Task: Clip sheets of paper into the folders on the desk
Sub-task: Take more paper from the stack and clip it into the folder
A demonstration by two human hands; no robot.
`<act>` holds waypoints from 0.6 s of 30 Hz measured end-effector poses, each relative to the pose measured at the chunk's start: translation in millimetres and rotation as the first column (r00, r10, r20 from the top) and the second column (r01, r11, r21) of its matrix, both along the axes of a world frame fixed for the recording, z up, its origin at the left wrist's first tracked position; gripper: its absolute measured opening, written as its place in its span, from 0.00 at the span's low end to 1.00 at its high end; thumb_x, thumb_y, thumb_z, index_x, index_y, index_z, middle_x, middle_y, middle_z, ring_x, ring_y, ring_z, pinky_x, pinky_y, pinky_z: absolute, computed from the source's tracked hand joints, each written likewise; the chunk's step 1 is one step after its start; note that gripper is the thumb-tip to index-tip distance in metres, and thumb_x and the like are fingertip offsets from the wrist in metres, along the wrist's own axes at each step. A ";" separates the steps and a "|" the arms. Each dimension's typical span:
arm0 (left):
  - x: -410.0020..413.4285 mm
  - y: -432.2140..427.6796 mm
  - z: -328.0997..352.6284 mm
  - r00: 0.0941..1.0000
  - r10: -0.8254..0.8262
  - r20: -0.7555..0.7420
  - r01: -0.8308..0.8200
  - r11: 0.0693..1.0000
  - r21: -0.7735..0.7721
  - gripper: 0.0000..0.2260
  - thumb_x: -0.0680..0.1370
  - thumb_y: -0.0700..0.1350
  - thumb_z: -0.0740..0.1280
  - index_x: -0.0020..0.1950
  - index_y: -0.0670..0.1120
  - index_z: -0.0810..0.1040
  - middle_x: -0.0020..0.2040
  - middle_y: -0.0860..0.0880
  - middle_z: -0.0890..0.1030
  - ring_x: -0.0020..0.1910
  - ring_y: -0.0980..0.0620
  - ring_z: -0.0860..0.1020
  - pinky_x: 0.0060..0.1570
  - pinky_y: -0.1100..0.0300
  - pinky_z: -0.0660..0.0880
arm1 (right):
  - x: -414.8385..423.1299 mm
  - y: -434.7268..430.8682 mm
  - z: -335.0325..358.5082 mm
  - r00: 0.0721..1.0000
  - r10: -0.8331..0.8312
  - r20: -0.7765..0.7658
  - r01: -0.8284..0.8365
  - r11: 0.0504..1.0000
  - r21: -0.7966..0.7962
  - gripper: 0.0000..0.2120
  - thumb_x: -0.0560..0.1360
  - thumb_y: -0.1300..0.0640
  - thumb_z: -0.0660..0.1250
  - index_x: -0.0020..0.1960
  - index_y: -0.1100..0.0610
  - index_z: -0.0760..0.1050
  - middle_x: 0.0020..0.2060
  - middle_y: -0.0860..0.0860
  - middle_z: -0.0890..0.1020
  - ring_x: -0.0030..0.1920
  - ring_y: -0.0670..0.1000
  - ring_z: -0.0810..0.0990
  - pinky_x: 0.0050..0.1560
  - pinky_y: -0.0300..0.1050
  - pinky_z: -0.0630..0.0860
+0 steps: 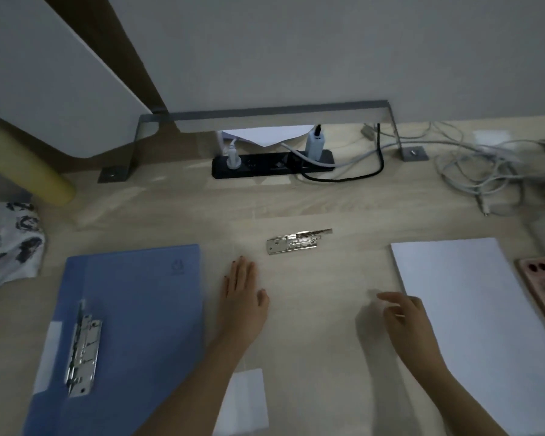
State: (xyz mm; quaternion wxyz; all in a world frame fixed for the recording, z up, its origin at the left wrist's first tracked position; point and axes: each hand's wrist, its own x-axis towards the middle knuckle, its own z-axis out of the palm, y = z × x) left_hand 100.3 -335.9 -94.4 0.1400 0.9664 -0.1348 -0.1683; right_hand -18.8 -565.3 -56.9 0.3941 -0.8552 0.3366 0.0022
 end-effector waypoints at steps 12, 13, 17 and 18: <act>-71.4 -117.9 53.7 0.914 0.015 -0.405 -0.227 0.847 -0.481 0.19 0.79 0.42 0.59 0.70 0.43 0.67 0.71 0.47 0.67 0.70 0.53 0.65 0.62 0.70 0.58 | -55.0 -67.4 18.5 0.996 -0.087 -0.035 0.086 0.996 -0.031 0.12 0.77 0.64 0.59 0.59 0.58 0.74 0.60 0.58 0.74 0.57 0.55 0.76 0.50 0.43 0.68; -79.3 -133.8 56.0 0.864 0.031 -0.503 -0.317 0.809 -0.495 0.19 0.79 0.41 0.60 0.70 0.44 0.67 0.70 0.48 0.68 0.70 0.53 0.66 0.61 0.70 0.60 | -55.4 -74.8 18.1 0.996 -0.085 -0.036 0.084 0.996 -0.018 0.13 0.77 0.64 0.58 0.59 0.58 0.74 0.60 0.58 0.74 0.58 0.56 0.75 0.50 0.43 0.68; -106.9 -187.2 61.3 0.624 0.064 -0.779 -0.580 0.706 -0.407 0.20 0.79 0.44 0.59 0.71 0.46 0.66 0.67 0.50 0.69 0.66 0.52 0.70 0.60 0.62 0.65 | -57.3 -94.6 12.3 0.998 -0.018 -0.053 0.020 0.999 0.041 0.14 0.77 0.64 0.58 0.61 0.58 0.73 0.62 0.56 0.75 0.61 0.55 0.74 0.54 0.40 0.67; -110.8 -196.4 60.6 0.582 0.082 -0.809 -0.628 0.677 -0.383 0.17 0.78 0.45 0.59 0.67 0.46 0.68 0.62 0.50 0.72 0.60 0.52 0.72 0.56 0.60 0.67 | -57.8 -98.5 9.6 0.998 0.015 -0.061 -0.012 0.999 0.044 0.15 0.77 0.64 0.58 0.62 0.58 0.73 0.62 0.56 0.75 0.61 0.55 0.74 0.54 0.39 0.67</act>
